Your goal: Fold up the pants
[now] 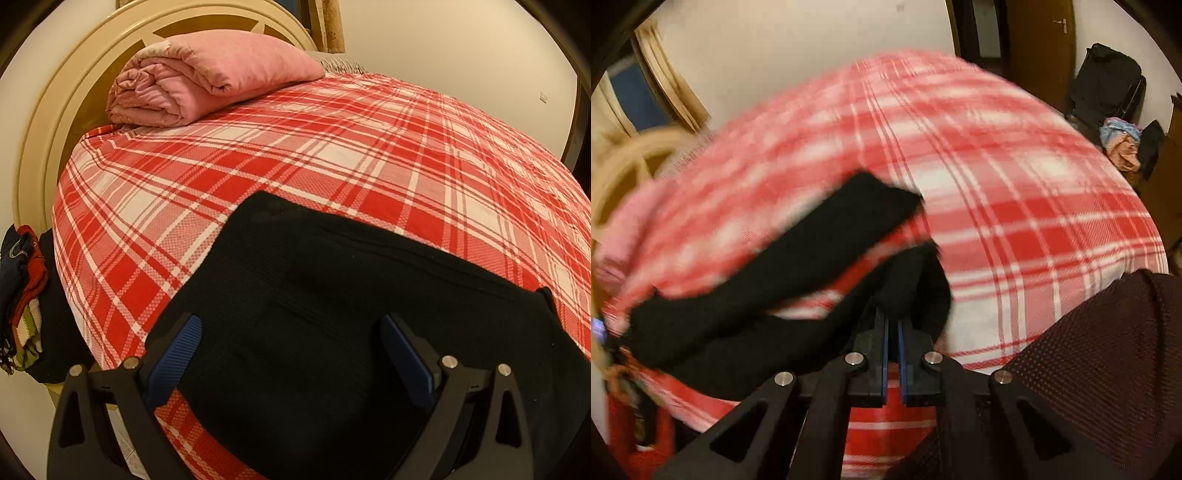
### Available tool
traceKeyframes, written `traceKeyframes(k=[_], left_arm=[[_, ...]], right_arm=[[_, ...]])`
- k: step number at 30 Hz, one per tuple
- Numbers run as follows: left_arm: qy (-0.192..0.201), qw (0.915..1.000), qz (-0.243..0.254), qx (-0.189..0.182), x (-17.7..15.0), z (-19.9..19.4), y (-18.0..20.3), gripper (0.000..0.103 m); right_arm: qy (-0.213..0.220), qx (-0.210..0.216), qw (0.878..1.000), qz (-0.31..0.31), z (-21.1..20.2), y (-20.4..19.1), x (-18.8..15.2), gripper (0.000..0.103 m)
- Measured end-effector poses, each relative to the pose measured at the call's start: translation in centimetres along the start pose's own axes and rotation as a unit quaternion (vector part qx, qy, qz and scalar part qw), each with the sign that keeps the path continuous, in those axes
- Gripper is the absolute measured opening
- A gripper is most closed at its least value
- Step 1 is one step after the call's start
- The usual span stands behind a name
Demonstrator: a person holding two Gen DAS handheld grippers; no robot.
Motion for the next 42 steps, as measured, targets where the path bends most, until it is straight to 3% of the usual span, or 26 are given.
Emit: traceKeyframes(k=[2, 5, 8, 9, 10, 12, 14, 15, 16, 18, 19, 21, 25, 28, 30, 32, 33, 36, 38, 42], left_arm=[[-0.003, 1.0, 0.001, -0.002, 0.0, 0.1, 0.0, 0.1], [-0.003, 1.0, 0.001, -0.003, 0.1, 0.1, 0.2, 0.1], [-0.002, 1.0, 0.002, -0.005, 0.1, 0.0, 0.3, 0.1], [-0.002, 1.0, 0.003, -0.006, 0.1, 0.1, 0.3, 0.1], [-0.003, 1.0, 0.004, -0.007, 0.1, 0.1, 0.3, 0.1], [-0.005, 0.9999, 0.006, -0.007, 0.2, 0.1, 0.4, 0.1], [-0.006, 0.9999, 0.01, -0.006, 0.3, 0.0, 0.4, 0.1], [-0.004, 0.9999, 0.011, -0.005, 0.4, -0.1, 0.4, 0.1], [-0.001, 0.9999, 0.011, -0.004, 0.4, -0.2, 0.5, 0.1], [0.01, 0.9998, 0.015, -0.006, 0.5, -0.6, 0.9, 0.1], [0.015, 0.9996, 0.021, -0.007, 0.6, -0.9, 1.3, 0.1], [0.025, 0.9991, 0.034, -0.007, 0.8, -1.3, 2.2, 0.1], [0.031, 0.9984, 0.047, -0.007, 1.3, -1.5, 2.9, 0.1], [0.029, 0.9984, 0.046, -0.011, 1.1, -1.3, 2.9, 0.1], [0.024, 0.9986, 0.047, -0.007, 0.8, -0.8, 2.6, 0.1], [0.026, 0.9988, 0.041, -0.01, 0.7, -0.7, 2.3, 0.1], [0.026, 0.999, 0.035, -0.013, 0.7, -0.6, 2.1, 0.1], [0.025, 0.9993, 0.022, -0.019, 0.7, -0.3, 2.0, 0.1], [0.025, 0.9994, 0.018, -0.019, 0.7, -0.2, 2.1, 0.1], [0.027, 0.9992, 0.023, -0.018, 0.8, -0.3, 2.2, 0.101]], right_arm=[[-0.027, -0.029, 0.999, 0.007, -0.8, 0.7, -0.5, 0.004], [-0.101, -0.149, 0.983, -0.029, 1.2, 3.7, -3.3, 0.005], [-0.147, -0.175, 0.973, -0.024, 2.5, 5.2, -5.5, 0.01], [-0.146, -0.19, 0.971, -0.027, 2.5, 5.5, -5.7, 0.02], [-0.136, -0.212, 0.967, -0.026, 2.1, 5.9, -5.5, 0.038], [-0.102, -0.256, 0.961, -0.022, 0.8, 6.6, -4.4, 0.054], [-0.054, -0.341, 0.938, -0.023, -1.1, 7.7, -2.7, 0.054], [-0.024, -0.362, 0.932, -0.023, -2.0, 7.6, -1.8, 0.054], [0.014, -0.332, 0.943, -0.021, -2.5, 6.4, -1.0, 0.054], [0.035, -0.223, 0.974, -0.02, -2.0, 3.2, -0.7, 0.054], [0.032, -0.179, 0.983, -0.024, -1.2, 1.4, -0.8, 0.054], [0.01, -0.131, 0.989, -0.061, 1.6, -2.0, -1.8, 0.054], [-0.049, -0.125, 0.987, -0.083, 6.8, -3.2, -4.4, 0.05], [-0.067, -0.177, 0.98, -0.064, 8.8, 0.6, -4.6, 0.051], [-0.061, -0.171, 0.983, -0.021, 8.1, 2.0, -3.7, 0.052], [-0.026, -0.22, 0.975, -0.008, 6.6, 3.1, -1.9, 0.054], [-0.005, -0.219, 0.976, -0.005, 6.0, 2.6, -0.9, 0.054], [0.025, -0.12, 0.992, 0.03, 5.9, -1.0, 2.3, 0.054], [0.011, -0.067, 0.997, 0.029, 7.8, -4.6, 3.5, 0.054], [-0.024, -0.059, 0.998, -0.002, 13.3, -9.4, 4.8, 0.054]])
Point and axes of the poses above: each gripper's, at about its wrist camera, not at the fingertips, and z roughly the way its jaws point, y to its right, x to its top, the point moved 8 cm from there along z, roughly the way its jaws point, and after that the axes turned 10 degrees about z, right-handed, at the moved point
